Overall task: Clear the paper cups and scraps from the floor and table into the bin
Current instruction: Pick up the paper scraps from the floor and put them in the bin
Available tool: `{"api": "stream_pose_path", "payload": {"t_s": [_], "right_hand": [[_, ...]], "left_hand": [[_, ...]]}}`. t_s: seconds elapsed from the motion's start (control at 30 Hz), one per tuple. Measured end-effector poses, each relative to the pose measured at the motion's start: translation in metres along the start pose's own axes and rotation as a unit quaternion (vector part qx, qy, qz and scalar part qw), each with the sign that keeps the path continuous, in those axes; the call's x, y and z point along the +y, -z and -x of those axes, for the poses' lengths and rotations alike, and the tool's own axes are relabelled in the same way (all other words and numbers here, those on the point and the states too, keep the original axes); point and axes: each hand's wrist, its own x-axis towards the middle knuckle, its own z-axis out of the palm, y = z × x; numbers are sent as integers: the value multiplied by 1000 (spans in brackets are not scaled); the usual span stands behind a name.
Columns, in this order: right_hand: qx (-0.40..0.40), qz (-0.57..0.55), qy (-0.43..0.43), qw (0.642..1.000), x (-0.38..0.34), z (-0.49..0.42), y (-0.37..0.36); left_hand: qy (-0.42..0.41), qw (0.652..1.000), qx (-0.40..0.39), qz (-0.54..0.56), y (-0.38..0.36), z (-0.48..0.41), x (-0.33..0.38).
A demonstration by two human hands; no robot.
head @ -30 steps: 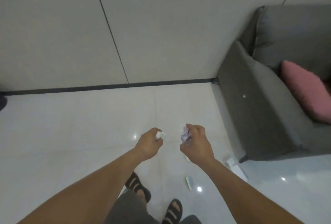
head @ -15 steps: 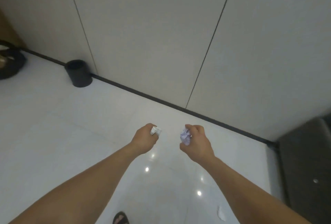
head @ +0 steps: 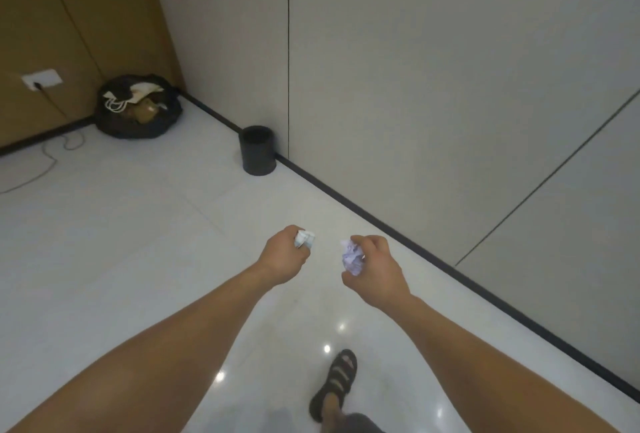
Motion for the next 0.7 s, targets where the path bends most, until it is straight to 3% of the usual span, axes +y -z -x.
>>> {"api": "stream_pose_path", "payload": {"t_s": [0.43, 0.7], "right_hand": [[-39, -7, 108, 993, -87, -259, -10], [-72, 14, 137, 988, -166, -391, -57]], "left_hand": [[55, 992, 114, -23, 112, -185, 22], [71, 986, 148, -14, 199, -294, -1]]}}
